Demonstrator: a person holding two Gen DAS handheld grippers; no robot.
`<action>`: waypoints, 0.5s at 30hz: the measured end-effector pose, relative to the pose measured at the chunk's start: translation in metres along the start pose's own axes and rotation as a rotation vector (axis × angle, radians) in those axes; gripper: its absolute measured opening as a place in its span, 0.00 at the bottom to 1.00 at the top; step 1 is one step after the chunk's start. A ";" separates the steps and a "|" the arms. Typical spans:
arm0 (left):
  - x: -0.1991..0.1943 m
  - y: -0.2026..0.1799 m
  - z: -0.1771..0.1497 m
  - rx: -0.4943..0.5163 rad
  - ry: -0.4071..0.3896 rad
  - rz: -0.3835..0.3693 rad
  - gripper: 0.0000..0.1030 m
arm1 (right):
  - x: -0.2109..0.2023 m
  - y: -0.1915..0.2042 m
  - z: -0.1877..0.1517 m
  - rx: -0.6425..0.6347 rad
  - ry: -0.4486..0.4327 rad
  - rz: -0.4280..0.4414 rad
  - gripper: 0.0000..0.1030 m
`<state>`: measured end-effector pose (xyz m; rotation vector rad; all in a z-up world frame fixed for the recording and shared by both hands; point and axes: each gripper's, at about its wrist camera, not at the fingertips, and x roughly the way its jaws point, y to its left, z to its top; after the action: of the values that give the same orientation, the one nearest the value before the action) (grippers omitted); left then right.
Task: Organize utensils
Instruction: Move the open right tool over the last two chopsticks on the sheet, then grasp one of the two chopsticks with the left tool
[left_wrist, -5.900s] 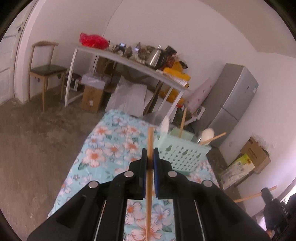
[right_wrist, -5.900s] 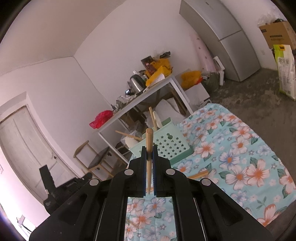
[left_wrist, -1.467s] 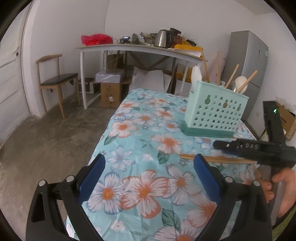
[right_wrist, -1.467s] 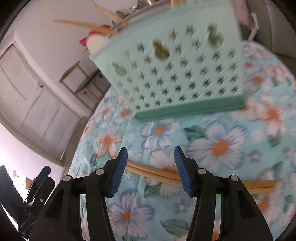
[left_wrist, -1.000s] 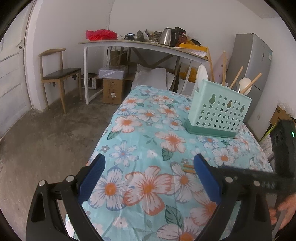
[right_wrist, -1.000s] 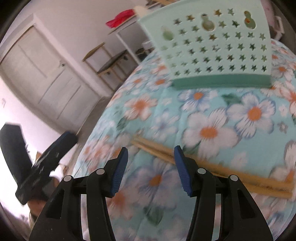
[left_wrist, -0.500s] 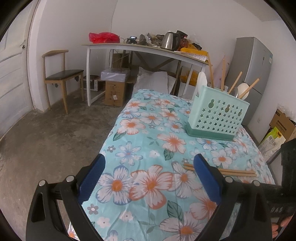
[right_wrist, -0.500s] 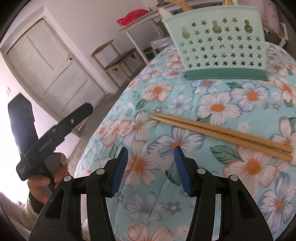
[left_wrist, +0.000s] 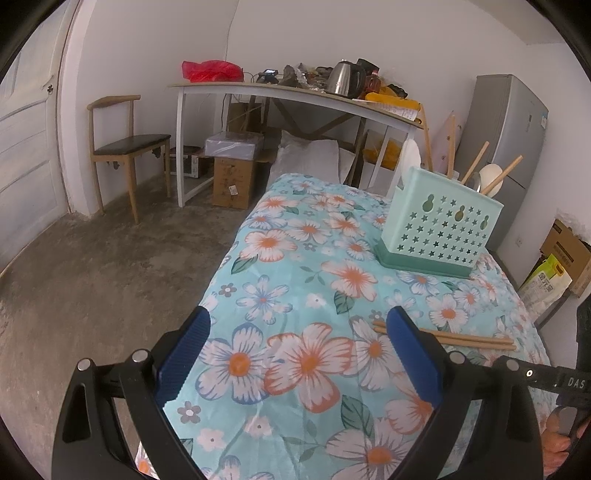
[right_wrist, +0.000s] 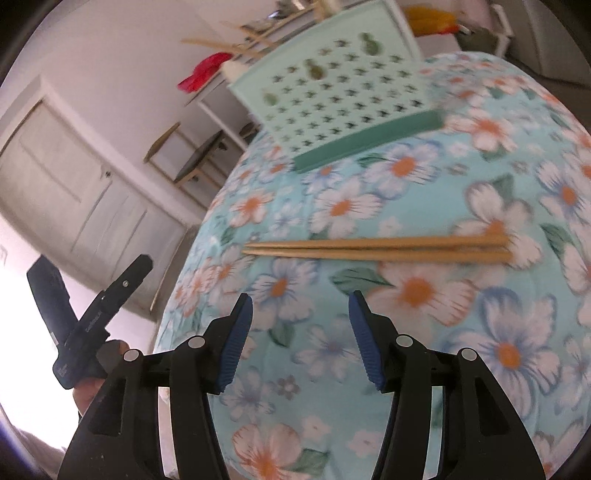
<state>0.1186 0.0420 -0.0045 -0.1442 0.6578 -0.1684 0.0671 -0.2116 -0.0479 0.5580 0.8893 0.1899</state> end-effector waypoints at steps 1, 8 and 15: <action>0.000 0.000 0.000 0.001 0.000 0.000 0.91 | -0.003 -0.005 -0.001 0.019 -0.006 -0.001 0.51; -0.001 -0.004 -0.001 0.021 -0.014 -0.009 0.91 | -0.026 -0.034 -0.003 0.130 -0.049 0.007 0.52; -0.015 -0.027 -0.010 0.168 -0.077 -0.111 0.80 | -0.040 -0.050 -0.005 0.204 -0.079 0.009 0.52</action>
<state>0.0975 0.0182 0.0015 -0.0251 0.5563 -0.3230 0.0347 -0.2670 -0.0496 0.7537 0.8349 0.0847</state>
